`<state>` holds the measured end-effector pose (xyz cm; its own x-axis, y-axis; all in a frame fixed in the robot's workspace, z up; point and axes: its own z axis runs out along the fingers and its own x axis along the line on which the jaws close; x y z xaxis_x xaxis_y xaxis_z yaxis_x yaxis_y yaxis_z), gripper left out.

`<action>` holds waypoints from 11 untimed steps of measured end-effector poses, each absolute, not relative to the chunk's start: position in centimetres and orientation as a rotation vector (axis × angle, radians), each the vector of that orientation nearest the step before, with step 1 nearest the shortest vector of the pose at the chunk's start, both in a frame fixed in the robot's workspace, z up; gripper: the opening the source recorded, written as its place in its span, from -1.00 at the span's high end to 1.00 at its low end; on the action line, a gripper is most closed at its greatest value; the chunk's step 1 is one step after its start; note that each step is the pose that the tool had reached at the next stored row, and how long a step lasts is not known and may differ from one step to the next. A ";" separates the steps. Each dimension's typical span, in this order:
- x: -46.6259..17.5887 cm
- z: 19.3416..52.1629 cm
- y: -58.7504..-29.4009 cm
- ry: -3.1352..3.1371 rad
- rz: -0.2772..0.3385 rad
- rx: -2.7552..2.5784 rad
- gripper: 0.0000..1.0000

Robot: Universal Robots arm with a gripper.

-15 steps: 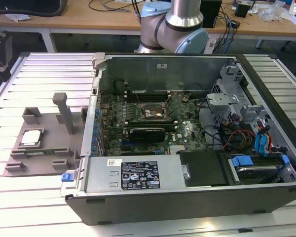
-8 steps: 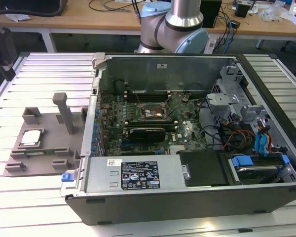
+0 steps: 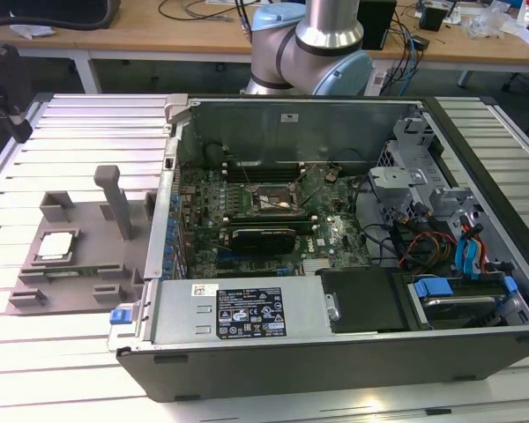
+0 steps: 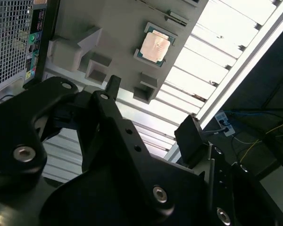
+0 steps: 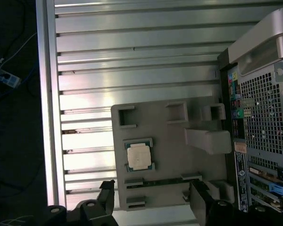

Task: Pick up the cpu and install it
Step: 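Pick up the cpu and move it towards the insertion slot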

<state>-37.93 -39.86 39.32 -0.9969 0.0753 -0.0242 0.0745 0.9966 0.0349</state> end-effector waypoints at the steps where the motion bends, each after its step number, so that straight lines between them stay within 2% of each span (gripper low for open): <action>1: -37.9 39.3 -39.9 3.113 0.013 0.116 -0.47; 11: -37.9 39.2 -39.9 3.113 0.005 0.115 -0.47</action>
